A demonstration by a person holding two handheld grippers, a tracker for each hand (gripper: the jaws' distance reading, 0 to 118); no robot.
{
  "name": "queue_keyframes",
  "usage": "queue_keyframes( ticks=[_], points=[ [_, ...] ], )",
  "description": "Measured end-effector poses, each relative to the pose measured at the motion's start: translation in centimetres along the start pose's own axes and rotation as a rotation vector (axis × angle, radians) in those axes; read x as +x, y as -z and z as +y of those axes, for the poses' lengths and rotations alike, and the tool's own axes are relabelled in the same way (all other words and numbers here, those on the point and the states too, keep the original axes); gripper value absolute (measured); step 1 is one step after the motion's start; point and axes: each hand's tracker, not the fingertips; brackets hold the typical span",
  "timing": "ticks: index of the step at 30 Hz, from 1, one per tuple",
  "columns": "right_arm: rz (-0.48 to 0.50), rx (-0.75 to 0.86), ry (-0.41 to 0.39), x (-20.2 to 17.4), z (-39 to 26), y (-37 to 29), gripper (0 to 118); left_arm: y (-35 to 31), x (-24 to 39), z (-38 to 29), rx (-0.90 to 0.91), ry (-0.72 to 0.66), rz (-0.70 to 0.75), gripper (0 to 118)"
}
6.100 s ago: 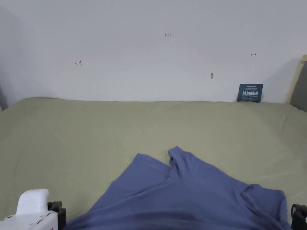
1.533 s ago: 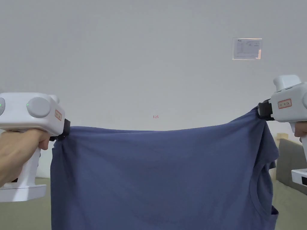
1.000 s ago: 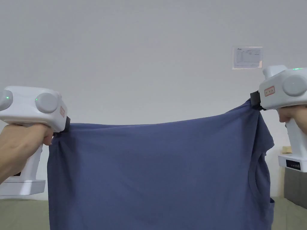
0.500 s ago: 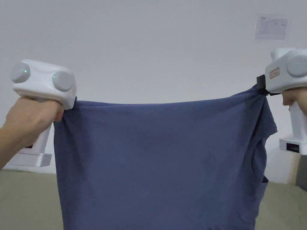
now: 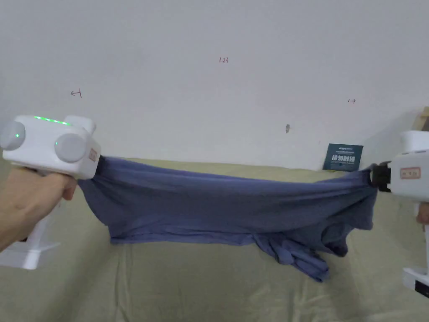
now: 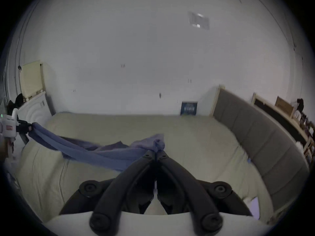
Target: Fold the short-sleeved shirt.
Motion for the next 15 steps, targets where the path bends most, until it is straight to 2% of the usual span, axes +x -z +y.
queue_keyframes(
  ticks=[5, 9, 11, 12, 14, 15],
  points=[
    [0.051, -0.083, 0.081, 1.1, -10.9, -5.9, 3, -3.8, -0.8, -10.0, -0.077, -0.062, -0.063, 2],
    [0.075, -0.128, 0.048, 1.3, -17.8, -11.0, 3, -7.6, -1.8, -17.9, -0.139, -0.057, -0.078, 2],
    [0.088, -0.147, 0.058, 1.9, -21.1, -12.9, 3, -8.8, -2.3, -21.3, -0.167, -0.08, -0.097, 2],
    [0.092, -0.171, 0.023, 1.9, -22.6, -14.0, 3, -9.7, -2.5, -23.1, -0.175, -0.091, -0.096, 2],
    [0.096, -0.184, 0.01, 1.8, -25.2, -15.7, 3, -10.5, -3.1, -26.2, -0.179, -0.085, -0.1, 2],
    [0.101, -0.196, 0.022, 2.0, -26.6, -16.7, 3, -11.2, -3.3, -27.6, -0.187, -0.082, -0.093, 2]
  ],
)
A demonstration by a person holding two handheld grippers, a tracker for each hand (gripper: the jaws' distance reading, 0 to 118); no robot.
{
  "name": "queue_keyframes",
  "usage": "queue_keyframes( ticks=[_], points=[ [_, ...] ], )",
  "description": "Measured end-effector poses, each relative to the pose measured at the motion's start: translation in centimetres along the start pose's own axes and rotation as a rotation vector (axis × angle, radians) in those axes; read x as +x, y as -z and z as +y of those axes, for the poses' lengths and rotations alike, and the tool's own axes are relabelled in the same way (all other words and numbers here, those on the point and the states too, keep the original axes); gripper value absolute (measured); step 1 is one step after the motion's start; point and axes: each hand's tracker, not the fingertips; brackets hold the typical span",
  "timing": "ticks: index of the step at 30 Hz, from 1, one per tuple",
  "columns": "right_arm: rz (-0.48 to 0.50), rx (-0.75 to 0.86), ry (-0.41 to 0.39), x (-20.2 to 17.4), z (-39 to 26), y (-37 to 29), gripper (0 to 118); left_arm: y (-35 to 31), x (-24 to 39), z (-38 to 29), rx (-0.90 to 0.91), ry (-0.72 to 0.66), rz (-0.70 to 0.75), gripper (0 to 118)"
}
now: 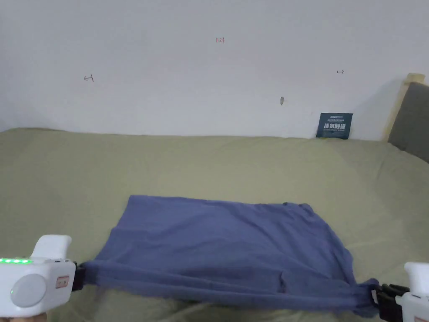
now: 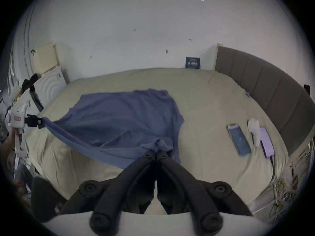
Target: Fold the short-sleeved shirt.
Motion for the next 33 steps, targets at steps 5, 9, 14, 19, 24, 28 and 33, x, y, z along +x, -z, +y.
queue_keyframes(
  ticks=[5, 9, 14, 19, 24, 28, 33],
  points=[
    [0.018, -0.036, 0.012, 0.2, -4.8, -2.8, 3, -2.4, -1.2, -5.0, -0.025, -0.032, -0.018, 2],
    [0.041, -0.061, 0.038, 0.8, -6.6, -3.5, 3, -3.9, -1.5, -7.2, -0.034, -0.049, -0.019, 2],
    [0.033, -0.083, 0.032, 0.5, -7.4, -2.5, 4, -3.5, -1.8, -9.1, -0.058, -0.059, -0.026, 2],
    [-0.019, -0.087, 0.021, 0.1, -6.8, -2.5, 93, -4.6, -1.1, -9.6, -0.031, -0.076, -0.024, 99],
    [-0.052, 0.025, 0.017, -1.9, -5.1, -4.7, 104, -9.4, 0.3, -8.4, 0.163, -0.125, -0.032, 114],
    [-0.052, 0.179, 0.064, -3.9, -4.8, -7.5, 59, -13.2, 1.8, -7.5, 0.291, -0.129, -0.032, 62],
    [-0.084, 0.253, 0.071, -5.8, -5.5, -9.2, 2, -14.8, 2.6, -8.1, 0.313, -0.089, -0.008, 0]
  ],
)
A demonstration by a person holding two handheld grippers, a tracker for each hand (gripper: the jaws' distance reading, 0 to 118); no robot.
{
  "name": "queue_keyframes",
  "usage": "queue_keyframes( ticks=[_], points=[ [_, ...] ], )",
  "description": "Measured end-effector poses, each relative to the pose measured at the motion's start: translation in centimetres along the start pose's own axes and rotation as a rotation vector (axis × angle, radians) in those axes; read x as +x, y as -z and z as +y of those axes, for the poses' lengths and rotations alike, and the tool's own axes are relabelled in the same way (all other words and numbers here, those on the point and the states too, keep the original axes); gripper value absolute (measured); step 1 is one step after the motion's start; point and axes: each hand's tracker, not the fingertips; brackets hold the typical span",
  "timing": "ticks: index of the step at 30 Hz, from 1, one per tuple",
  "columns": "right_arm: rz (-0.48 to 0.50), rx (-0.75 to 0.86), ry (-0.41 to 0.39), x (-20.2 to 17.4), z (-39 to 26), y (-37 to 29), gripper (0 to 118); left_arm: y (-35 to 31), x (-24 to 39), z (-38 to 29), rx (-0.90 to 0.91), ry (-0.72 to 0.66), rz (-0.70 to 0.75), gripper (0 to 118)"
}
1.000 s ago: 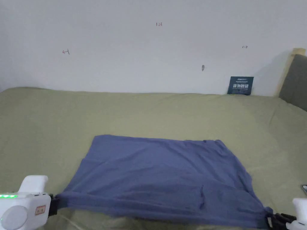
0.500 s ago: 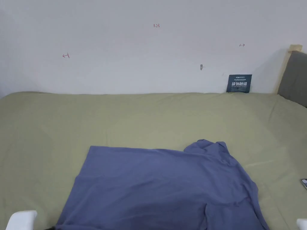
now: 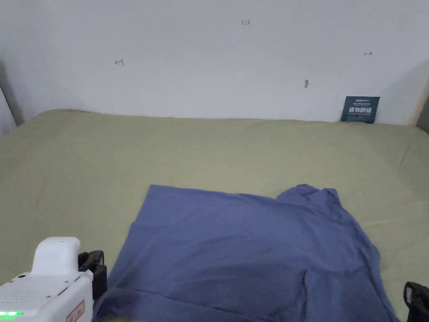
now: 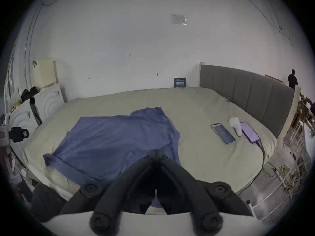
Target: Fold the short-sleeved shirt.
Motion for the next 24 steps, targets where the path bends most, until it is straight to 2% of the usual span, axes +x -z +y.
queue_keyframes(
  ticks=[4, 8, 14, 15, 16, 17, 21, 23, 24],
  points=[
    [0.009, -0.024, -0.026, -0.2, -0.7, 0.1, 2, 0.1, -0.7, -1.3, -0.04, -0.012, 0.015, 0],
    [0.013, -0.051, -0.032, -0.3, -1.0, 0.5, 2, 2.2, -2.8, -2.6, -0.175, -0.104, 0.027, 0],
    [0.032, -0.1, -0.055, -0.4, -1.6, 1.4, 2, 7.7, -5.5, -4.2, -0.37, -0.176, -0.055, 0],
    [0.032, -0.112, -0.064, -0.2, -1.7, 1.7, 2, 8.8, -5.8, -4.4, -0.424, -0.181, -0.049, 29],
    [0.013, -0.131, -0.078, -0.2, -1.9, 2.0, 2, 9.7, -5.9, -4.7, -0.452, -0.172, -0.048, 76],
    [0.01, -0.146, -0.084, -0.2, -2.0, 2.3, 2, 10.9, -6.2, -5.4, -0.45, -0.163, -0.051, 115],
    [0.01, -0.19, -0.053, 0.9, -2.6, 3.2, 2, 14.9, -6.3, -6.6, -0.502, -0.146, -0.028, 113],
    [0.004, -0.218, -0.037, 1.4, -2.9, 3.6, 2, 14.3, -7.2, -5.9, -0.515, -0.141, -0.015, 110],
    [0.009, -0.231, -0.035, 1.7, -3.1, 3.7, 2, 14.1, -7.4, -5.8, -0.512, -0.152, -0.022, 93]
  ],
)
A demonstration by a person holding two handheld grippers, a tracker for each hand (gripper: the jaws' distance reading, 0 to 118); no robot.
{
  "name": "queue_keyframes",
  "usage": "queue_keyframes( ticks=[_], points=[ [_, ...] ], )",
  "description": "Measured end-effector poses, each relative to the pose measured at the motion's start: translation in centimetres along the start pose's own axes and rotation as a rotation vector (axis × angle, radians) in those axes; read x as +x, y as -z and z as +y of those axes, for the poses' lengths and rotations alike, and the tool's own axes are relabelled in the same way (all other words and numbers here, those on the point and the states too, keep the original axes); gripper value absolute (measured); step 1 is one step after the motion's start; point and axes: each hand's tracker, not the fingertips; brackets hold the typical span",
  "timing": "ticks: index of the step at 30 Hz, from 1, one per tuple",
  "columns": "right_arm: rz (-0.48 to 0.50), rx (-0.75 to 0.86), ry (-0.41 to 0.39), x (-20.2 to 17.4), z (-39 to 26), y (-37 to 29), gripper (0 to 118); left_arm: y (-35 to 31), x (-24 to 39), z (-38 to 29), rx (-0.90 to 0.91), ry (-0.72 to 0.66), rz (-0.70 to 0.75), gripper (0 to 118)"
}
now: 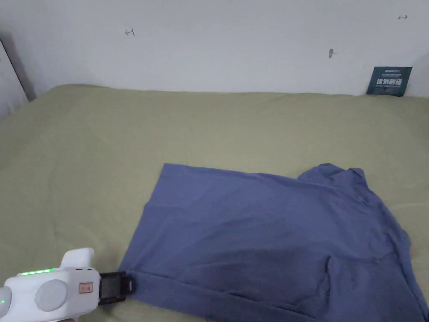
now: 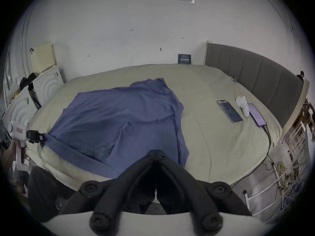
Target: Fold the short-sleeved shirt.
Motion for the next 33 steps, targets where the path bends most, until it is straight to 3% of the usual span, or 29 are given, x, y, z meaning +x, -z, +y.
queue_keyframes(
  ticks=[1, 2, 3, 4, 8, 9, 12, 13, 17, 21, 22, 24, 26, 28, 33],
  points=[
    [0.001, -0.012, -0.002, 0.2, -0.1, 0.2, 2, -0.4, -0.1, 0.0, -0.001, -0.021, -0.038, 65],
    [-0.005, -0.02, -0.006, 0.4, -0.3, 0.3, 2, -0.3, 0.1, -0.2, -0.007, -0.032, -0.065, 29],
    [-0.009, -0.032, -0.011, 0.7, -0.5, 0.6, 2, -0.5, 0.2, -0.4, -0.014, -0.012, -0.068, 6],
    [-0.016, -0.038, -0.014, 0.9, -0.6, 0.7, 2, -0.7, 0.4, -0.5, -0.011, -0.009, -0.126, 6],
    [-0.013, -0.073, 0.007, 2.2, -1.2, 1.3, 3, -1.2, 1.6, -0.9, 0.002, 0.061, -0.057, 6],
    [-0.011, -0.085, 0.015, 2.5, -1.3, 1.4, 14, -1.3, 1.6, -0.9, 0.006, 0.048, -0.062, 6],
    [0.055, -0.174, 0.044, 3.7, -1.7, 2.2, 107, -2.3, 2.8, -1.6, 0.012, 0.039, -0.059, 6],
    [0.072, -0.223, 0.04, 3.9, -2.0, 2.7, 109, -2.4, 3.2, -1.8, 0.013, 0.048, -0.051, 6],
    [0.05, -0.27, -0.01, 4.2, -3.3, 4.7, 109, -2.3, 3.5, -1.4, 0.015, 0.084, -0.022, 6],
    [0.048, -0.306, 0.0, 5.0, -4.4, 6.7, 104, -2.1, 3.1, -1.1, 0.013, 0.075, -0.016, 6],
    [0.053, -0.305, 0.0, 5.1, -4.5, 6.7, 84, -2.0, 3.0, -1.1, 0.014, 0.069, -0.014, 6],
    [0.042, -0.292, -0.033, 4.9, -4.5, 6.3, 8, -2.1, 2.6, -1.1, 0.013, 0.055, -0.022, 6],
    [0.077, -0.293, -0.041, 4.7, -4.3, 5.5, 8, -2.1, 2.4, -1.0, 0.014, 0.048, -0.024, 6],
    [0.058, -0.255, -0.103, 4.3, -3.8, 4.8, 8, -2.1, 2.2, -0.8, 0.017, 0.053, -0.024, 6],
    [0.078, -0.194, -0.043, 4.8, 0.0, 3.6, 8, -3.1, 2.1, 0.8, 0.021, 0.087, -0.04, 6]
  ],
)
